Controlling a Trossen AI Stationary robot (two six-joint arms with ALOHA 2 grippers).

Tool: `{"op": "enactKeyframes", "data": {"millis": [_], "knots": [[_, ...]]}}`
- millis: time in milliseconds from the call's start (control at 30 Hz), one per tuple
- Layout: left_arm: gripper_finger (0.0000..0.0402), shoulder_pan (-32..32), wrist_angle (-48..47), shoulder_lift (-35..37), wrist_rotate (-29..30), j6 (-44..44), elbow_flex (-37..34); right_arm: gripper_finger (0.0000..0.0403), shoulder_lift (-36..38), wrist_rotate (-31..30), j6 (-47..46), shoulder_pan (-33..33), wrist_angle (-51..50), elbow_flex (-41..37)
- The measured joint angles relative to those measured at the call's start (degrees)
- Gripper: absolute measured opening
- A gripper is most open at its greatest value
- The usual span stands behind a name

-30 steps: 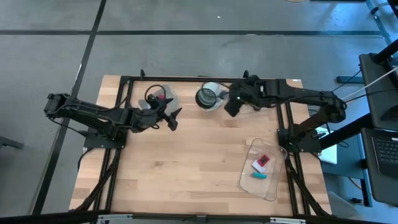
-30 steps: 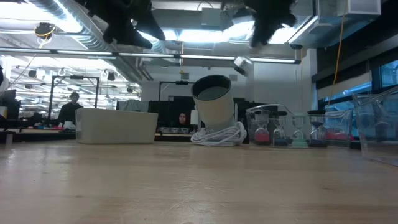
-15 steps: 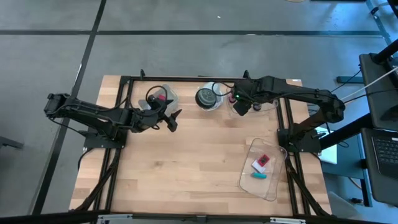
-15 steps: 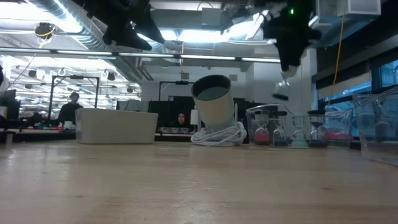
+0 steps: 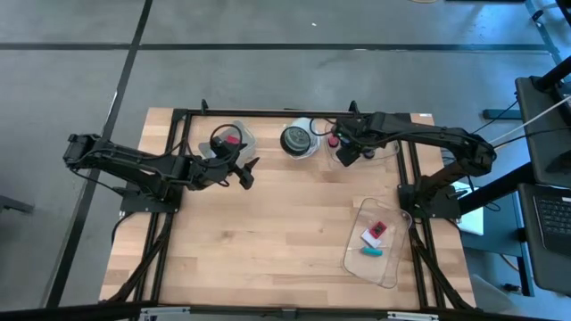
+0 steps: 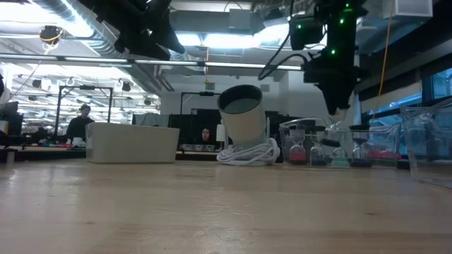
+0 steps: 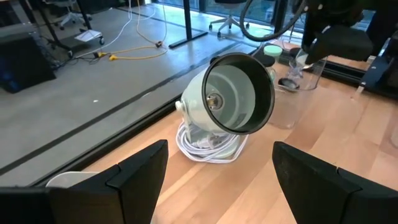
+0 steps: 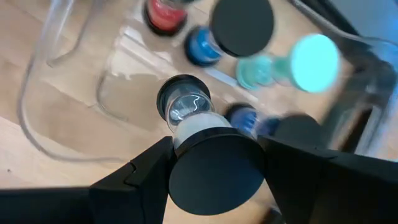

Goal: Pick & Place Office items
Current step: Put the white hourglass into the top transparent bin

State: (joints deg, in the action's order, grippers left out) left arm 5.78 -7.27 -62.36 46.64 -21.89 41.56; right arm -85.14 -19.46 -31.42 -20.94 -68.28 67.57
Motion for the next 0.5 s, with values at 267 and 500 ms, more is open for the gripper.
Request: {"op": "enactKeyframes", "data": {"millis": [267, 500], "knots": [[0.0285, 0.0, -0.3, 0.0, 0.1, 0.1, 0.0, 0.022, 0.0, 4.0, 3.9, -3.5, 8.0, -4.0], [0.0285, 0.0, -0.3, 0.0, 0.2, 0.1, 0.0, 0.0216, 0.0, 4.1, 4.9, -6.5, 8.3, -4.1]]}}
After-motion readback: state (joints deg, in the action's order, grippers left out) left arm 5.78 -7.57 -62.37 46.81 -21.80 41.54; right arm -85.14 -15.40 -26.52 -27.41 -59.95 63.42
